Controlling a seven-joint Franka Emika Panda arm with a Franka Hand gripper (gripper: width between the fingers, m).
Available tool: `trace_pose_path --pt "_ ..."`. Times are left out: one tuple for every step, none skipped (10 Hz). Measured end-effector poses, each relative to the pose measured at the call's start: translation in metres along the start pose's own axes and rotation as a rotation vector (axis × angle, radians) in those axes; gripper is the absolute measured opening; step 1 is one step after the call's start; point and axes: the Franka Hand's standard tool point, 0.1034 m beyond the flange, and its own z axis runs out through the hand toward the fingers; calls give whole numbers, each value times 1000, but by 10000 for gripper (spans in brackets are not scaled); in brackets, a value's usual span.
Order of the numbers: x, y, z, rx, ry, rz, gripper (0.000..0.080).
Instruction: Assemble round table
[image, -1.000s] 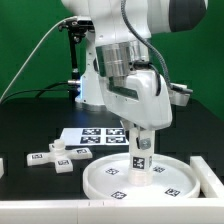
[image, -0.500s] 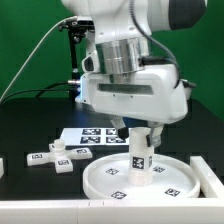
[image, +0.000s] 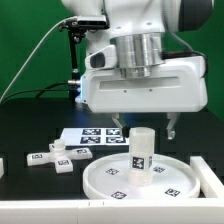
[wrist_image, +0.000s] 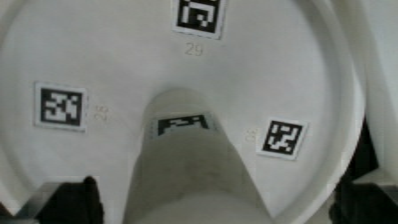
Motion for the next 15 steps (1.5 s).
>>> trace_pose_path --pt "3 4 1 -3 -11 -164 649" --pt "4 5 3 -3 -15 -230 649" --pt "4 5 3 -4 -15 -262 649" --pt "4 6 3 -4 -16 -341 649" --pt "4 6 4 -7 -22 -429 649" --pt "5 3 4 -25 -46 -578 649" --pt "6 0 4 -44 -56 -731 649" --pt "5 1 9 -52 -78 -863 649" --pt "5 3 12 -52 -80 -896 649" --pt "5 3 12 -51 -80 -877 649" --pt "5 3 12 -52 -79 -857 562" --pt "5 4 12 -53 -79 -857 426" --pt "5 4 12 -54 -77 -779 426" --pt "5 5 13 -56 -74 -708 404" --pt "7 5 13 -59 -65 -583 404"
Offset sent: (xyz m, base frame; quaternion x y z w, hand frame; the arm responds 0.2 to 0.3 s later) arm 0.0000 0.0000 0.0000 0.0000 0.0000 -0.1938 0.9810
